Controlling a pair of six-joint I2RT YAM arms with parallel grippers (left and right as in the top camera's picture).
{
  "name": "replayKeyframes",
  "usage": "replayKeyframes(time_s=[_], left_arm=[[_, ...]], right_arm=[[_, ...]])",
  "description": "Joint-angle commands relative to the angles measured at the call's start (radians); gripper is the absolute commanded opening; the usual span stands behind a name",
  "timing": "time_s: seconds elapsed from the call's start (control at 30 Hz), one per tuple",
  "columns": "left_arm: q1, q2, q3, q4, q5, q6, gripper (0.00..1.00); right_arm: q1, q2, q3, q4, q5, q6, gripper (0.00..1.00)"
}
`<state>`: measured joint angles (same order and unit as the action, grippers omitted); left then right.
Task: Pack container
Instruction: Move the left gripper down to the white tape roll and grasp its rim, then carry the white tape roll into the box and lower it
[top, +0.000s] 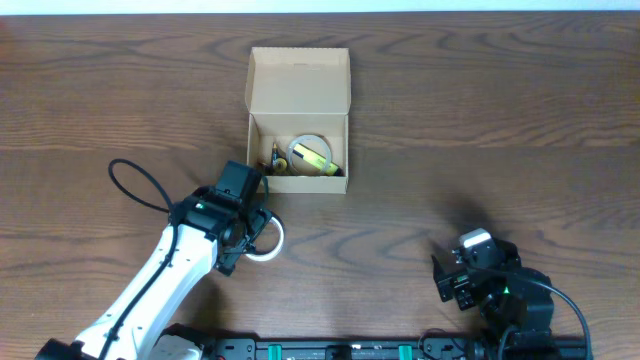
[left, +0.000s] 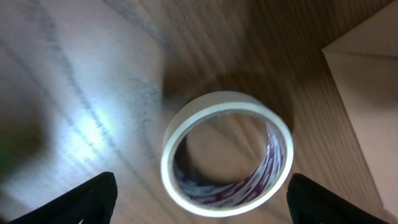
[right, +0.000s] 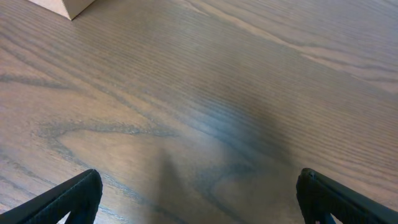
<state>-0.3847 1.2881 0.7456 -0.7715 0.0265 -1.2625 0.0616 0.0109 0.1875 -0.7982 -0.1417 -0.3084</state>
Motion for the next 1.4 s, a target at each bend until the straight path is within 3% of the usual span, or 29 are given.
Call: replayKeyframes(time_s=[0.0,0.23,0.37,0.57,0.7,0.97,1.2,1.37], left_arm=[[-0.002,0.022,-0.037,0.03,0.0,-0.057,0.88],[-0.002,0.032,-0.103,0.073,0.023,-0.108,0.88],[-0.002,0.046,-0.139,0.1,0.053,-0.134,0.79],[-0.002,0.09,-0.139,0.104,0.084,-0.133,0.61],[-0.002,0.098,-0.139,0.104,0.094,-0.133,0.4],[-0.002,0.081,-0.139,0.105,0.088,-0.132,0.07],[-0.002,-0.067,-0.139,0.092,0.048,-0.081,0.06],[-0.002,-0.214,-0.131,0.091,0.008,0.028,0.05]], right_arm=[[-0.008,-0.005,-0.008,-0.002,-0.005,-0.014,0.99],[-0.008,-0.005,-0.008,-0.002,-0.005,-0.014,0.99],[-0.008,-0.005,-0.008,-0.002,-0.005,-0.014,0.99],[-0.008,-0.005,-0.008,-0.002,-0.005,-0.014,0.99],[-0.008,-0.005,-0.008,-0.002,-0.005,-0.014,0.99],[-0.008,-0.005,-0.008,-0.002,-0.005,-0.014,0.99],[-0.008,-0.005,-0.008,-0.002,-0.005,-0.014,0.99],[-0.008,-0.005,-0.008,-0.002,-0.005,-0.014,0.99]])
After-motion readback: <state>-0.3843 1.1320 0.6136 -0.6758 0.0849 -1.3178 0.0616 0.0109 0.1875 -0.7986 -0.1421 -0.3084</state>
